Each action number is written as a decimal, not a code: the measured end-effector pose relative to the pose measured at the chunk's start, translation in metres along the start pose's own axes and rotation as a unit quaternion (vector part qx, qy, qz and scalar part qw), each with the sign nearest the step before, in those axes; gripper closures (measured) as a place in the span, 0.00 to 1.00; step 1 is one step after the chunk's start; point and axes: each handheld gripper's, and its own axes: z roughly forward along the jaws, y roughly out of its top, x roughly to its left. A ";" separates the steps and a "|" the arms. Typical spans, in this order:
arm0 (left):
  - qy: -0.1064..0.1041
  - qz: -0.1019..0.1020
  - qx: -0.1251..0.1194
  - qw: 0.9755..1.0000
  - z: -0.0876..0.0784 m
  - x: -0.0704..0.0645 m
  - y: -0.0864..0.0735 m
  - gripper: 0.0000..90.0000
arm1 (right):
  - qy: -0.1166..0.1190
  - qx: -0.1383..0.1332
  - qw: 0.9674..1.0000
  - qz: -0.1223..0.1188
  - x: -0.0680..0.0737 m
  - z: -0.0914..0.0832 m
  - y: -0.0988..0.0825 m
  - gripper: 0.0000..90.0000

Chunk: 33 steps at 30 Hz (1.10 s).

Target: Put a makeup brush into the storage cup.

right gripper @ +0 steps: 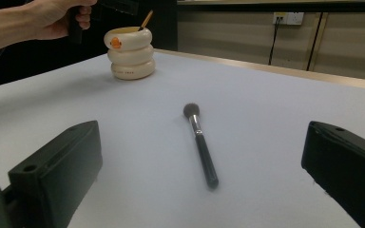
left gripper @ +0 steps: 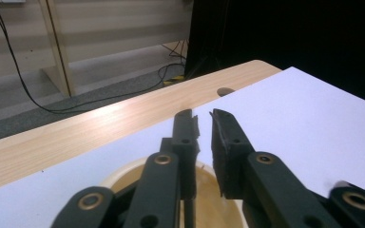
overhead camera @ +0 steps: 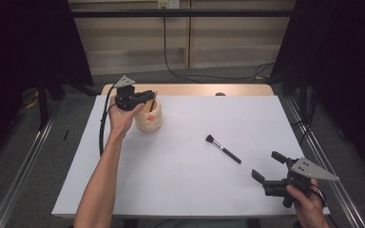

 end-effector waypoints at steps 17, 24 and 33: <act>0.033 -0.022 -0.012 0.999 -0.006 0.000 -0.003 0.23 | 0.000 0.000 1.000 -0.003 0.000 0.000 0.000 0.00; 0.043 0.000 -0.021 0.999 -0.010 -0.004 -0.003 0.04 | 0.001 0.000 1.000 -0.003 0.000 0.000 0.000 0.00; 0.035 0.010 -0.015 0.999 -0.015 -0.009 -0.006 0.02 | -0.001 0.000 1.000 -0.003 0.000 0.000 0.000 0.00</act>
